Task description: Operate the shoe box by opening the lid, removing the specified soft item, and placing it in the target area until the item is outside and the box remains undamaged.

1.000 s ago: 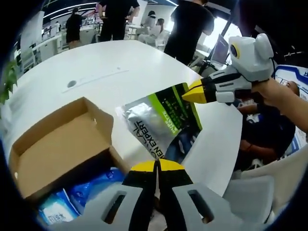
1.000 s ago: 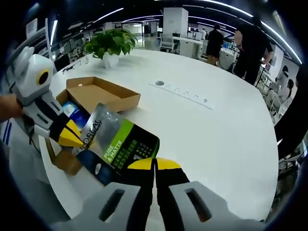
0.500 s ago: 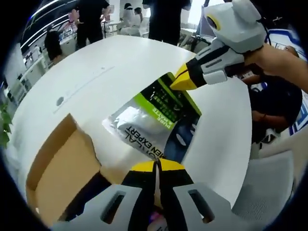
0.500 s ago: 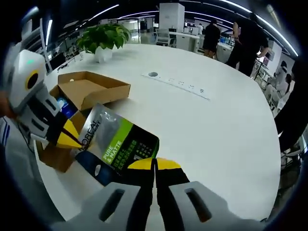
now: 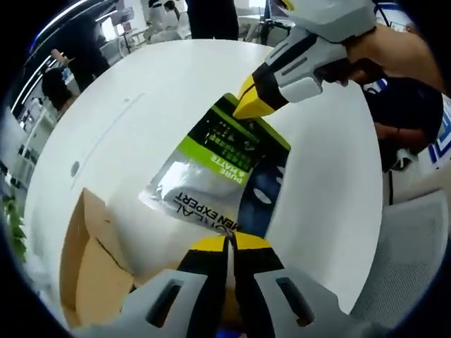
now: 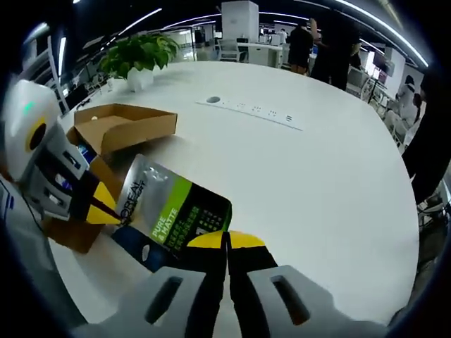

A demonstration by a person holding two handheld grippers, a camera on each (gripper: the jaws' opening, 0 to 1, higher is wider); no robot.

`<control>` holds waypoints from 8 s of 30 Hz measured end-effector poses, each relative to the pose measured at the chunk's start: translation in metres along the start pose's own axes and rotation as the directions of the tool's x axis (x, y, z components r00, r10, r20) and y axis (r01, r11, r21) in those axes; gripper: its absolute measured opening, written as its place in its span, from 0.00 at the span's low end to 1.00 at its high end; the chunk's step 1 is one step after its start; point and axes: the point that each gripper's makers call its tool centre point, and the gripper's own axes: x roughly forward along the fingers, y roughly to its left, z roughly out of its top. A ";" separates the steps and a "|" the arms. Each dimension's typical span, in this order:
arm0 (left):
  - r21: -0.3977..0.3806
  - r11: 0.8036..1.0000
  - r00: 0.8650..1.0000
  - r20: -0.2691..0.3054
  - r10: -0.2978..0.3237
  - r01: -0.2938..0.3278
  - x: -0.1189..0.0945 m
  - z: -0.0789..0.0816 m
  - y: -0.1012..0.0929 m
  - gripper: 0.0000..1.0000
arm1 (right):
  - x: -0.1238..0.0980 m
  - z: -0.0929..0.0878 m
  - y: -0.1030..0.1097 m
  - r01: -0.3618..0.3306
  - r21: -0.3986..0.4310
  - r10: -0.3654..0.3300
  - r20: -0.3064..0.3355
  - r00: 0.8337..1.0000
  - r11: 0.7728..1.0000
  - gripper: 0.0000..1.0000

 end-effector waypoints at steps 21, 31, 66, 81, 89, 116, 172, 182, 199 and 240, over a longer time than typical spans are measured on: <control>0.128 0.992 0.995 -0.094 0.021 -0.008 0.025 -0.012 0.002 0.00 | 0.026 -0.014 -0.008 -0.006 0.006 0.006 -0.009 1.000 1.000 0.00; 0.192 0.980 0.993 -0.100 0.063 -0.043 0.025 -0.009 0.010 0.01 | 0.033 -0.013 -0.010 0.000 0.029 0.000 -0.008 1.000 1.000 0.00; 0.085 0.995 0.996 0.087 0.036 -0.044 -0.028 0.017 0.002 0.25 | 0.009 -0.005 -0.007 0.024 0.040 -0.025 0.026 0.999 0.999 0.15; -0.023 1.000 0.972 0.234 0.023 -0.018 -0.072 0.021 -0.011 0.29 | -0.031 0.004 0.020 0.006 -0.026 -0.004 0.069 0.998 1.000 0.26; -0.080 0.997 0.954 0.299 0.007 0.017 -0.099 0.013 -0.012 0.38 | -0.055 0.013 0.043 -0.007 -0.085 0.016 0.103 0.995 0.996 0.32; -0.225 0.973 0.939 0.325 0.116 -0.043 -0.149 -0.072 0.016 0.48 | -0.092 0.034 0.122 -0.112 -0.205 0.144 0.149 0.978 0.972 0.47; -0.571 0.760 0.888 0.111 0.446 -0.310 -0.217 -0.267 0.073 0.34 | -0.033 0.065 0.253 -0.325 -0.218 0.359 0.141 0.923 0.920 0.35; -0.643 0.701 0.885 0.076 0.459 -0.308 -0.211 -0.288 0.077 0.26 | -0.010 0.066 0.272 -0.351 -0.197 0.377 0.118 0.919 0.916 0.29; -0.792 0.558 0.872 0.070 0.485 -0.247 -0.202 -0.302 0.078 0.03 | 0.031 0.065 0.296 -0.383 -0.137 0.395 0.072 0.916 0.914 0.19; -0.791 0.558 0.875 0.060 0.480 -0.252 -0.201 -0.303 0.078 0.02 | 0.052 0.060 0.297 -0.371 0.029 0.369 0.050 0.928 0.928 0.00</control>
